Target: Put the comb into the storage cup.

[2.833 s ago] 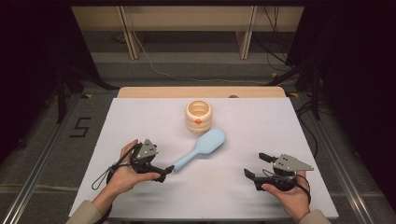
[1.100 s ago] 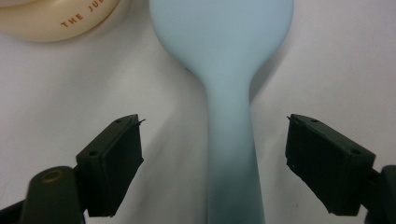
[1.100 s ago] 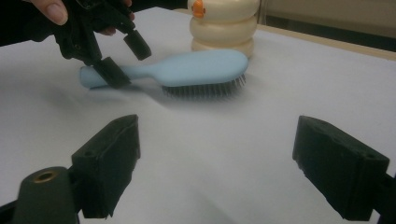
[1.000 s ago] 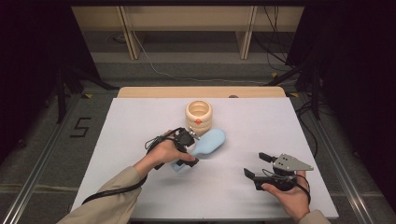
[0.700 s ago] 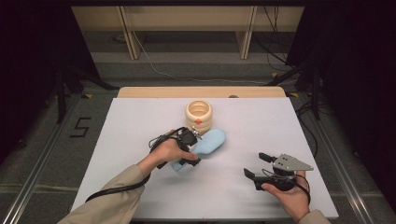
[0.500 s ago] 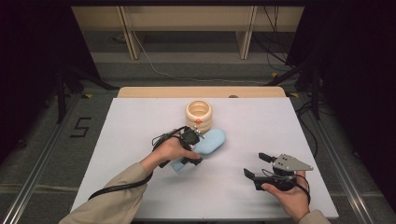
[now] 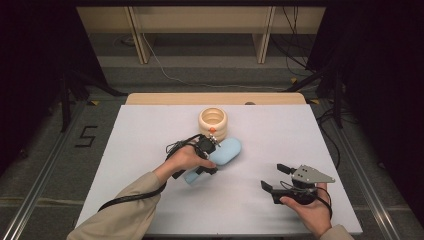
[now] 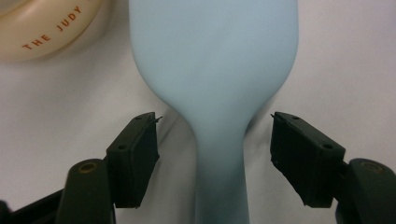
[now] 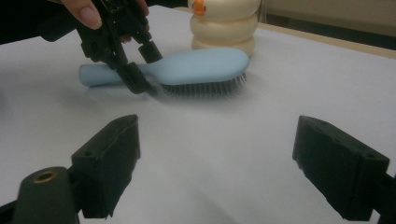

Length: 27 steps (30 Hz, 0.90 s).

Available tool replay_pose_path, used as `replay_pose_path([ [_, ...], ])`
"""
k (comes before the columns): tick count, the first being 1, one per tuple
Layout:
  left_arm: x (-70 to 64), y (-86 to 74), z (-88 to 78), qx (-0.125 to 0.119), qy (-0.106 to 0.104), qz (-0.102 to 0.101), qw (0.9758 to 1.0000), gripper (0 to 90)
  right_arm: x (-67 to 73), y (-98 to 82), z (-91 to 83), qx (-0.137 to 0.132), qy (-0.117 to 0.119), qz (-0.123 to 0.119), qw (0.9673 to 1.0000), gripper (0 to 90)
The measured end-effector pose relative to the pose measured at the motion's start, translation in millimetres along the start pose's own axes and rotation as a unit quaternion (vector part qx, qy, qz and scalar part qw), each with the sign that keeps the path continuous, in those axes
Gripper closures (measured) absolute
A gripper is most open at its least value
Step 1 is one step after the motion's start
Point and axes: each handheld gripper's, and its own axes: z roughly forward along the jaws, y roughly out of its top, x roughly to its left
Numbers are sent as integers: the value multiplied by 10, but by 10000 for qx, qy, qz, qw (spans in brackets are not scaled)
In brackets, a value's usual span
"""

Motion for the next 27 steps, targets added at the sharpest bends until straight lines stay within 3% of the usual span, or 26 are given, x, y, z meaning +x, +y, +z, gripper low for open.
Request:
replay_pose_path([
  [17,10,91,29,261,-141,7,9996,450,5,1,3,4,17,-23,10000,159],
  [27,35,113,33,409,-88,-21,9991,534,6,1,2,19,13,-33,10000,159],
])
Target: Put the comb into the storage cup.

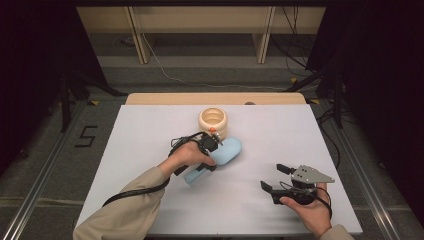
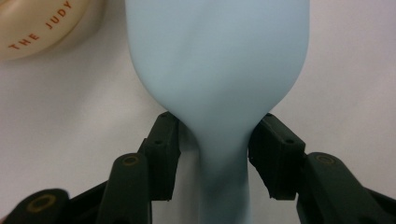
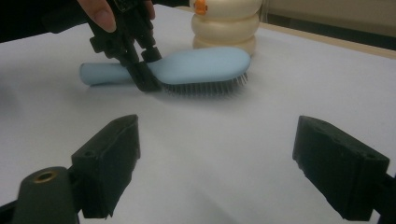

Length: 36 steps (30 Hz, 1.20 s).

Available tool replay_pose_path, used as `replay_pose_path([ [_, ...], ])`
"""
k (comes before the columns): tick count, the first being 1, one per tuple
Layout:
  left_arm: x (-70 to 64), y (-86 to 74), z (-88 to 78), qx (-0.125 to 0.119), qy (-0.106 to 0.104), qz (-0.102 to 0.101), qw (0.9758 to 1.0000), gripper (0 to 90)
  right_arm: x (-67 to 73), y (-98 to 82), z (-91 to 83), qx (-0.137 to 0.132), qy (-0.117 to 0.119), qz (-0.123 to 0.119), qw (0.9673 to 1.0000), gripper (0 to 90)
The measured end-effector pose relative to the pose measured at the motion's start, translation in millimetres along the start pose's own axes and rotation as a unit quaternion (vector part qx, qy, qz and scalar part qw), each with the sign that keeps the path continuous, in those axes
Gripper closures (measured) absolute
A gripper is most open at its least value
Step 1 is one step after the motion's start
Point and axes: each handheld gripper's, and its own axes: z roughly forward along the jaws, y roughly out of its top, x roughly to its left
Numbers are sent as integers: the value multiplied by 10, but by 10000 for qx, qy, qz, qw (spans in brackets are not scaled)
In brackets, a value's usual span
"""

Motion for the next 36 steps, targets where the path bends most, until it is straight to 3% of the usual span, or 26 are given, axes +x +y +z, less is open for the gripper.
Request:
replay_pose_path([
  [10,-12,30,-2,105,3,-1,9999,595,-2,-2,4,17,5,-11,10000,159],
  [16,-40,24,0,134,113,24,9998,634,-2,-3,5,16,-1,-9,10000,159],
  [20,-71,15,-6,169,208,-61,9996,671,-3,-5,7,24,3,-9,10000,159],
  [27,-85,-34,-7,-89,199,-287,9993,690,-3,-8,12,34,13,-8,10000,159],
  [36,-113,-64,-10,-315,133,-378,9987,692,-3,-7,11,30,13,-5,10000,159],
])
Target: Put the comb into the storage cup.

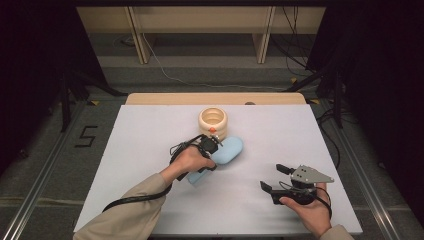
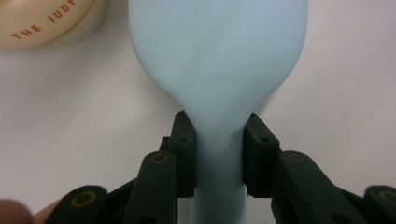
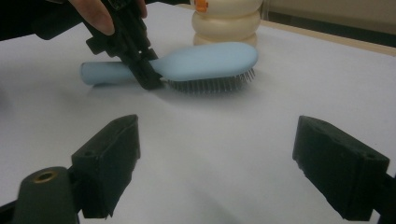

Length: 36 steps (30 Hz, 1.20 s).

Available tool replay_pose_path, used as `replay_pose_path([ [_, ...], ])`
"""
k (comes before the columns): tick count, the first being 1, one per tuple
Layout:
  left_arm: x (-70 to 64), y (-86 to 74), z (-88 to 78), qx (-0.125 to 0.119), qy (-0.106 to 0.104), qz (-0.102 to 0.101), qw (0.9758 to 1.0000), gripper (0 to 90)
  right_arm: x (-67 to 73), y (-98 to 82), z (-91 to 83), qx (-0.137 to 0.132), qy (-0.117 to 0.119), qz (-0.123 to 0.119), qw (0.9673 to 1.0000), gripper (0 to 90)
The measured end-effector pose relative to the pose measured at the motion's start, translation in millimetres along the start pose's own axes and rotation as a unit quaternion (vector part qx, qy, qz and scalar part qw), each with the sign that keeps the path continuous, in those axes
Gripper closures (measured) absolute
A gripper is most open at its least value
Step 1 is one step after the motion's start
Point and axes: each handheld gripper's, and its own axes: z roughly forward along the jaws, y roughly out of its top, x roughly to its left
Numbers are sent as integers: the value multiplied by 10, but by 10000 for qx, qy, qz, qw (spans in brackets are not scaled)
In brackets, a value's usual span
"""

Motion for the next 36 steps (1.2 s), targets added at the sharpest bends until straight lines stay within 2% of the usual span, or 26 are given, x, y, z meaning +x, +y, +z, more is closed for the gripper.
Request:
replay_pose_path([
  [5,-7,-17,-14,-38,-55,-50,10000,692,4,0,1,10,3,6,10000,159],
  [16,2,-132,-93,-353,-172,-267,9989,692,6,-3,7,17,10,2,10000,159],
  [20,5,-179,-147,-508,-148,-359,9980,693,8,-4,10,24,0,10,10000,159],
  [27,-16,-290,-241,-823,-143,-475,9954,692,9,-6,15,47,-2,4,10000,159],
  [36,-25,-441,-306,-1229,-71,-610,9905,693,19,-4,21,53,8,-21,10000,159],
])
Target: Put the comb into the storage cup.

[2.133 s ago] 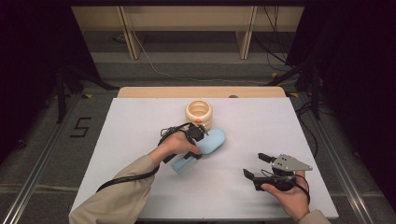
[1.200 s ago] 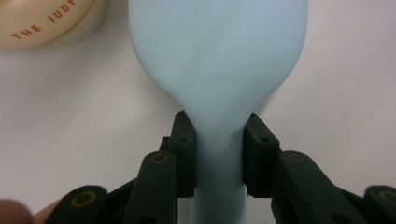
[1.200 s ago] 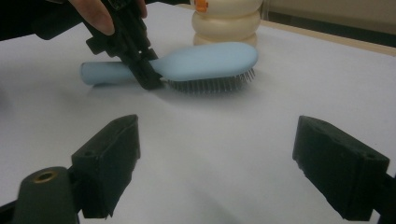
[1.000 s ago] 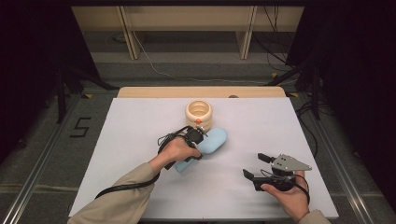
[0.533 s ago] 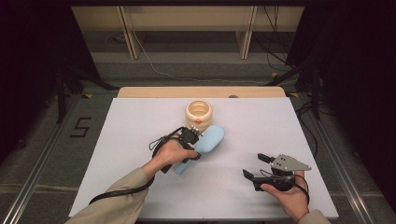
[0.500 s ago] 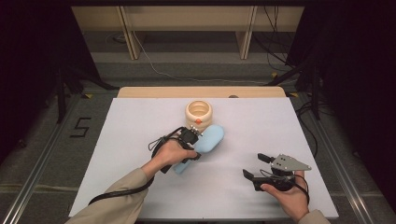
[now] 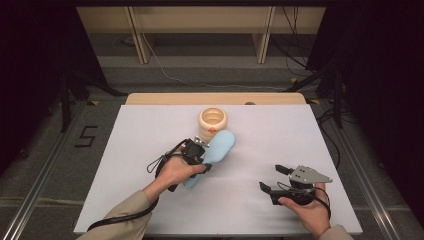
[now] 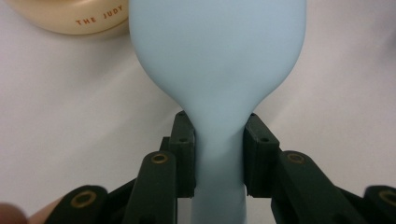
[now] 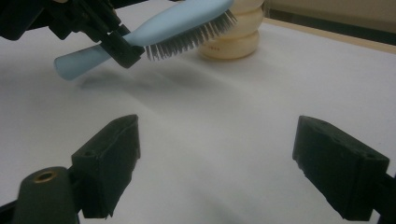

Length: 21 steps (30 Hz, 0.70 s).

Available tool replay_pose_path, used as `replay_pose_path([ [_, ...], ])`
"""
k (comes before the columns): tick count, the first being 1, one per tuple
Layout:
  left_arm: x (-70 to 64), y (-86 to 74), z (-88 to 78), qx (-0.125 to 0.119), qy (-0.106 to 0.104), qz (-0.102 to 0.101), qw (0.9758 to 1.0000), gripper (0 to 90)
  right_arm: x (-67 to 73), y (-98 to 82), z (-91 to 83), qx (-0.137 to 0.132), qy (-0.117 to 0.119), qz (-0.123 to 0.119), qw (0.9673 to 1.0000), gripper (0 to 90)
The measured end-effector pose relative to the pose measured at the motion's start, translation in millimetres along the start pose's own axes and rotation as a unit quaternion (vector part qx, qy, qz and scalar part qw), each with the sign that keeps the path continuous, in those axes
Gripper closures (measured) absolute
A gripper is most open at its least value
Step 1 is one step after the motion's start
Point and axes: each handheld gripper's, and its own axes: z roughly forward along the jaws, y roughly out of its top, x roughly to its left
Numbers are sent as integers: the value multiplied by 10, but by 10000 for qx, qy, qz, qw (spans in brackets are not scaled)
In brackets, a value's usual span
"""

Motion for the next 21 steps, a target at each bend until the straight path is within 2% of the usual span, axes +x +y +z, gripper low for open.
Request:
replay_pose_path([
  [8,24,-132,-91,-264,12,-156,9995,692,13,-1,6,19,22,-41,10000,159],
  [11,18,-157,-111,-265,11,-176,9995,692,17,-1,13,17,37,-47,10000,159],
  [17,-36,-152,-120,-345,-14,-161,9993,692,29,4,14,26,62,-72,10000,159],
  [21,-67,-138,-129,-493,-13,-167,9986,692,35,6,15,-2,87,-49,9999,159],
])
